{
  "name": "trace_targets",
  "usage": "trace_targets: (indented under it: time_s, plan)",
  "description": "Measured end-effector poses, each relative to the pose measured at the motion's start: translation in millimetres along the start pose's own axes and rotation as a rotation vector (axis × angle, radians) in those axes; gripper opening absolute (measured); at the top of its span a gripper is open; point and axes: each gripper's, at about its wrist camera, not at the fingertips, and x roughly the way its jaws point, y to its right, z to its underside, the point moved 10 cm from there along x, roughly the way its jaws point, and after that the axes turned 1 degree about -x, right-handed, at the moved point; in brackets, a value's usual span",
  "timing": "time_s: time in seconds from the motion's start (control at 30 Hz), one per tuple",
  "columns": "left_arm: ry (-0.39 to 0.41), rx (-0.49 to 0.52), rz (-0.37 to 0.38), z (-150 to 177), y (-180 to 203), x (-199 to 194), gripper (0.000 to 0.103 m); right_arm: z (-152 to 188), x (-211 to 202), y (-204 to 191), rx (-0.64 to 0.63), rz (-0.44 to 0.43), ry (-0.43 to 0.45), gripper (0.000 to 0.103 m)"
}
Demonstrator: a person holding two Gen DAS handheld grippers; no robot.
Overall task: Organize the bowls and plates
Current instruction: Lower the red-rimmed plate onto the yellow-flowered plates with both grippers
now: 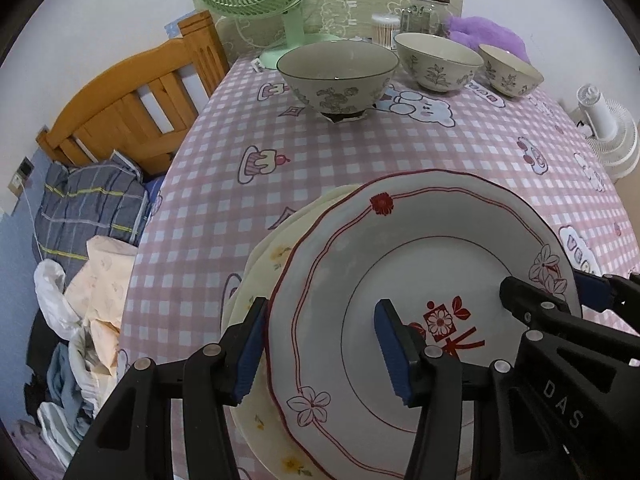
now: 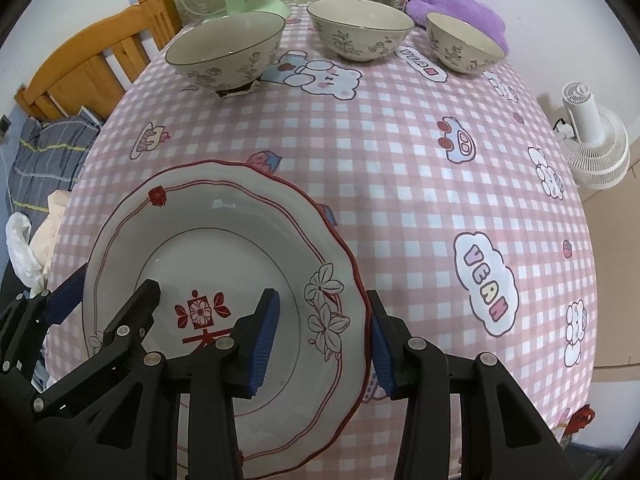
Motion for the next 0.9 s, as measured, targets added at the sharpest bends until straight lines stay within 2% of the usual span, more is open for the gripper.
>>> trace_targets:
  time_s: [0.1,0.2,0.37,0.47,0.5,0.53,0.8,0.87,0.9]
  plan:
    - [0.002,0.026,-0.028,0,2,2,0.055,0,1,1,0.01,-0.006,0.0,0.046]
    - [-0.009,0.028,-0.019,0,4,4,0.064,-1,1,2,0.016,-0.013,-0.003,0.046]
    - [-0.018,0.023,-0.005,-2,4,3,0.067,-3,-13,8,0.037,-0.04,0.035,0.046]
    - [-0.027,0.001,0.006,-2,1,3,0.067,-8,-21,10,0.038,-0.054,0.071,0.037]
    - [-0.03,-0.002,0.006,-2,-1,3,0.067,-7,-17,8,0.036,-0.067,0.057,0.031]
    - [-0.03,-0.004,0.008,-2,-1,3,0.067,-6,-14,9,0.039,-0.064,0.044,0.029]
    - [-0.026,-0.032,0.017,-1,-15,-4,0.069,-5,-6,-4,0.035,-0.087,0.03,0.029]
    - [-0.024,-0.026,0.017,-2,-16,-6,0.069,-6,-6,-6,0.038,-0.103,0.024,0.032]
    - [-0.022,-0.021,0.022,-3,-16,-7,0.072,-6,-8,-5,0.065,-0.115,0.018,0.032]
